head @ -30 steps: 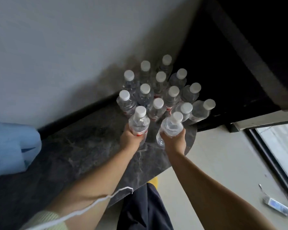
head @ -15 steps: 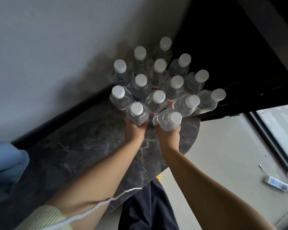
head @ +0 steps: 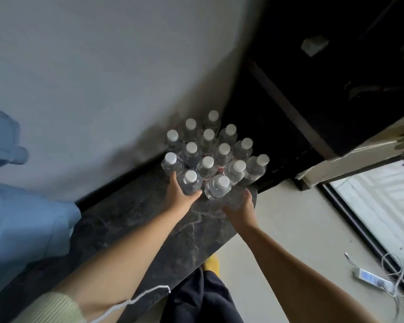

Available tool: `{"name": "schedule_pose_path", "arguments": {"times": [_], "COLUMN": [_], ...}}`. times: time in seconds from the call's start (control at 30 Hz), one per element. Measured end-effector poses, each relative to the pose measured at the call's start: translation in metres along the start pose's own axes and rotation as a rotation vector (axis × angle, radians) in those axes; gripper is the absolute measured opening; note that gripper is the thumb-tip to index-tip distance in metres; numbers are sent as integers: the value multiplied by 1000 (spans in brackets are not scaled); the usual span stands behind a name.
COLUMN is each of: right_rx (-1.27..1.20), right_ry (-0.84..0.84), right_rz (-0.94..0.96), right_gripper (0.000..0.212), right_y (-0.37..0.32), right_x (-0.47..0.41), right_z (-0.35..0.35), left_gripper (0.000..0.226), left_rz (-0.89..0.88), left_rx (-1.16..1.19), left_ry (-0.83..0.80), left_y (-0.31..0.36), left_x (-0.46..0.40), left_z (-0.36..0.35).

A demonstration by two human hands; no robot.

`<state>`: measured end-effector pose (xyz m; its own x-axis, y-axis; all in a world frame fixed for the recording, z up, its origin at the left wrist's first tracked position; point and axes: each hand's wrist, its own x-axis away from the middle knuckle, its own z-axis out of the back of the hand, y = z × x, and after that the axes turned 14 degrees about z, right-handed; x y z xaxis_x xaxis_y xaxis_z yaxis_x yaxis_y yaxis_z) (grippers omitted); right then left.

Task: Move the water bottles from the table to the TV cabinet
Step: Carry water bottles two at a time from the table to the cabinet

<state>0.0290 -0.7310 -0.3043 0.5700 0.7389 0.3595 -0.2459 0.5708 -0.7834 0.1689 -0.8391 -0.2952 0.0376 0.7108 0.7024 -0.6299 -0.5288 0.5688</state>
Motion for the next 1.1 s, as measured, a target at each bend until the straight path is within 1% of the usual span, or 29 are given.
{"name": "schedule_pose_path", "arguments": {"times": [0.07,0.2,0.27,0.37,0.5,0.63,0.73,0.9,1.0,1.1], "right_rx": [68,239,344,500,718,858,908,1092,1073,1034], "right_ry": [-32,-134,-174,-231,-346,-455,-551,-688,-758,-828], "right_rz": [78,174,249,345,468,668,810,1000,1169,1345], "right_gripper": [73,83,81,74,61,49,48,51,49,49], "right_y": [-21,-60,-79,-108,-136,-161,-174,-197,-216,-232], "right_x": [1,-5,-9,-16,-22,-12,9,52,95,149], "right_z": [18,42,51,62,68,61,53,37,13,-13], "left_gripper": [98,90,88,82,69,69,70,68,66,62], "left_rz": [-76,-191,-261,-311,-327,-227,-115,49,126,195], "left_rx": [-44,-195,-243,-348,-448,-522,-494,-265,-130,-60], "left_ry": [-23,-6,19,88,247,443,530,635,741,846], "left_y": [21,59,72,82,81,63,37,-4,-36,-75], "left_x": [13,28,38,54,77,111,139,197,244,292], "left_z": [15,35,44,57,74,91,95,101,118,134]}}
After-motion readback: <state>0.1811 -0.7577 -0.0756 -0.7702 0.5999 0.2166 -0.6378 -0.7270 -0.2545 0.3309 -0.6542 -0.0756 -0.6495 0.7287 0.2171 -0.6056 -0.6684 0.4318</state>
